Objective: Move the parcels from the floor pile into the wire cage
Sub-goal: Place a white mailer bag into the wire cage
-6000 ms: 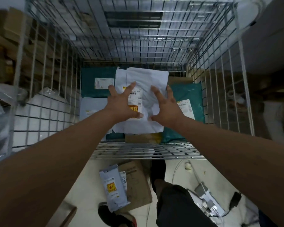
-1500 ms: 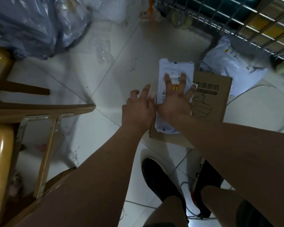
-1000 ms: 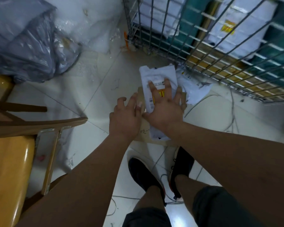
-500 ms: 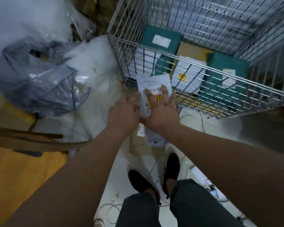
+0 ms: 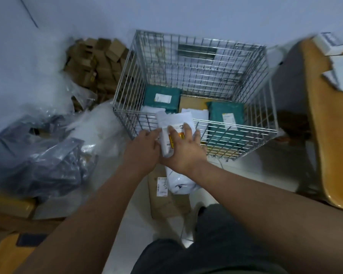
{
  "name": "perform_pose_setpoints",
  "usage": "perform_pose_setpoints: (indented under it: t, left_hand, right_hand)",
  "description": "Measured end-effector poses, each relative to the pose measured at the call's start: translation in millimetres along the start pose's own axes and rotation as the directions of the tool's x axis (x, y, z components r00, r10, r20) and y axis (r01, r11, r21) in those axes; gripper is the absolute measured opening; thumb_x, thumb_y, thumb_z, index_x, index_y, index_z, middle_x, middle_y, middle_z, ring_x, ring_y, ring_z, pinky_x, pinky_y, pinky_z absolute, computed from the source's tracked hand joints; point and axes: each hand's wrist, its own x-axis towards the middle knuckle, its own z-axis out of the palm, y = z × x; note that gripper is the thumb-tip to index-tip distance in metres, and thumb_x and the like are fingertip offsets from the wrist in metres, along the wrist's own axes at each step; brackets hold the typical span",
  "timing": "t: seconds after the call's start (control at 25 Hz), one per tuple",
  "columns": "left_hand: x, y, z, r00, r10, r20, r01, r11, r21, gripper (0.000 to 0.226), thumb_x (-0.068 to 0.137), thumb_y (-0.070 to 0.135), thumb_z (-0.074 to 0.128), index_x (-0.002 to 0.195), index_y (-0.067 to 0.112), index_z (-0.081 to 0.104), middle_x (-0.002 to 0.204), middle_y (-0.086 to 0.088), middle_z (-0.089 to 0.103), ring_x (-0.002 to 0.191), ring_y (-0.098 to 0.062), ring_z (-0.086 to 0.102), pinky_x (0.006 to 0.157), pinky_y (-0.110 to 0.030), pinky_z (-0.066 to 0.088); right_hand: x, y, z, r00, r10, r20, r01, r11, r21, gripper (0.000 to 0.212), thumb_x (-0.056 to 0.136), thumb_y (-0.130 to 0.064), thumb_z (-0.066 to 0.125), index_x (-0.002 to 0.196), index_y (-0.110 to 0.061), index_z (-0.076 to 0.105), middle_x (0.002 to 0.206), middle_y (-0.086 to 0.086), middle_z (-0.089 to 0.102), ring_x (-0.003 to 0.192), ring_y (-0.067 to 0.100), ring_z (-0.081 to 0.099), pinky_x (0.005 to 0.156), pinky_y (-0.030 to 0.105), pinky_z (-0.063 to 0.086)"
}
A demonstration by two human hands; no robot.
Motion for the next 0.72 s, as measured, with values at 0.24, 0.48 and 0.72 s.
perform_pose_setpoints:
  t: [0.24, 0.48, 0.72]
  left_hand:
    - [52.7, 23.6, -37.4, 0.993, 0.115, -0.004, -0.114, 0.989, 0.091, 0.048, 0.105, 0.029, 0.045, 0.153, 0.031, 0.041, 0.136, -0.008, 0.050, 0.113, -0.026, 0.059, 0.092, -0.044, 0.052]
    - [146.9, 45.8, -42.7, 0.990, 0.141, -0.031, -0.137, 0.986, 0.092, 0.049, 0.105, 0.028, 0.047, 0.152, 0.033, 0.038, 0.131, -0.010, 0.051, 0.106, -0.027, 0.060, 0.086, -0.043, 0.054]
    - [228.5, 65.3, -32.7, 0.992, 0.119, -0.034, -0.115, 0.989, 0.095, 0.065, 0.104, 0.030, 0.047, 0.158, 0.043, 0.014, 0.130, -0.009, 0.048, 0.087, -0.028, 0.060, 0.076, -0.046, 0.055]
  right_hand:
    - [11.5, 9.3, -54.1, 1.000, 0.007, -0.026, -0.006, 0.999, 0.042, 0.108, 0.075, -0.059, 0.068, 0.158, -0.046, -0.001, 0.168, 0.000, -0.006, 0.153, 0.044, -0.009, 0.111, 0.072, 0.025]
    - [96.6, 39.5, -115.5, 0.998, -0.065, -0.020, 0.065, 0.998, 0.005, 0.117, 0.074, -0.065, 0.073, 0.157, -0.046, -0.007, 0.168, 0.002, -0.008, 0.154, 0.042, -0.007, 0.112, 0.070, 0.022]
    - [194.0, 76.7, -142.9, 0.992, -0.077, -0.101, 0.076, 0.997, -0.013, 0.127, 0.072, -0.060, 0.076, 0.158, -0.041, -0.016, 0.164, 0.021, -0.023, 0.153, 0.041, -0.018, 0.115, 0.068, 0.019]
